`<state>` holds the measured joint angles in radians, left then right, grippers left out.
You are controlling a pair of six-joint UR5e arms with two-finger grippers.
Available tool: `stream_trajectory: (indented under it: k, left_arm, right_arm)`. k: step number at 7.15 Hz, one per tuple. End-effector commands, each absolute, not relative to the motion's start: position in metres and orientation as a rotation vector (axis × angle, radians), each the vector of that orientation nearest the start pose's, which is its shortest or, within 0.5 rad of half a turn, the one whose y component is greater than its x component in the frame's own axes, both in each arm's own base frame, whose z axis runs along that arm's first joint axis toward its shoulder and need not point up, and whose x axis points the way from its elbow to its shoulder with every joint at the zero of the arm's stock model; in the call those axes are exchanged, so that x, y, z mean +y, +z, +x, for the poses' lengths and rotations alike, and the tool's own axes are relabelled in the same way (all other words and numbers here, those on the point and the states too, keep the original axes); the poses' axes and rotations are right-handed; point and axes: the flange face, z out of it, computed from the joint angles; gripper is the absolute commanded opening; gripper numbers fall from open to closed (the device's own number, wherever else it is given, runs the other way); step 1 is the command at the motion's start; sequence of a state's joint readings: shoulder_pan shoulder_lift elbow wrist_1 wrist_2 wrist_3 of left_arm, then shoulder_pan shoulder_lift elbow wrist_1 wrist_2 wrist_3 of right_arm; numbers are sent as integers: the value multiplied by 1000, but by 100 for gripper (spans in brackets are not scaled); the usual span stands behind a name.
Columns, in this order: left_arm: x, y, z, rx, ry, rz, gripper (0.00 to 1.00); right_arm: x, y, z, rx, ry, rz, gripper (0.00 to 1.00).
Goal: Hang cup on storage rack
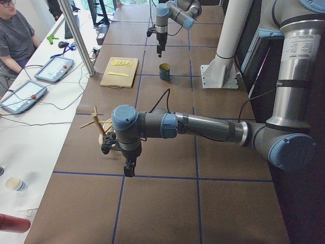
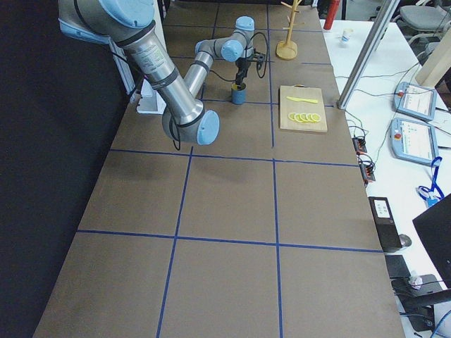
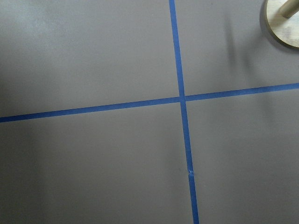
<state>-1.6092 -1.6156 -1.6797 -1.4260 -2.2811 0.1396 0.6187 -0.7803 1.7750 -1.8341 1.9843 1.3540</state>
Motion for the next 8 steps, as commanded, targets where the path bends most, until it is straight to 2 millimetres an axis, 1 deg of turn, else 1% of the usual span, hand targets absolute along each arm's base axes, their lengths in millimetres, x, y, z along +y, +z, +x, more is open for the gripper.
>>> stream_trajectory:
  k: [1, 2, 3, 4, 5, 6, 7, 8]
  left_arm:
    - [-506, 601, -68, 705, 130, 60, 100]
    - [-511, 596, -62, 704, 151, 85, 100]
    - [-513, 595, -63, 697, 165, 118, 100]
    - [-517, 588, -62, 694, 183, 166, 100]
    - [-521, 587, -60, 693, 191, 183, 100]
    - [-521, 578, -60, 701, 206, 206, 100]
    - [-520, 573, -59, 699, 209, 218, 100]
    - [-523, 572, -59, 701, 210, 220, 100]
  right_arm:
    - [-520, 181, -365, -801, 121, -28, 100]
    - [-554, 223, -309, -773, 44, 17, 100]
    - [-581, 285, -247, -748, -45, 29, 100]
    - [-605, 326, -204, -715, -94, 39, 100]
    - [-624, 364, -162, -728, -132, 23, 100]
    - [-619, 406, -121, -743, -181, 19, 100]
    - [-611, 437, -87, -750, -209, 22, 100]
    - [-596, 477, -48, -742, -238, 22, 100]
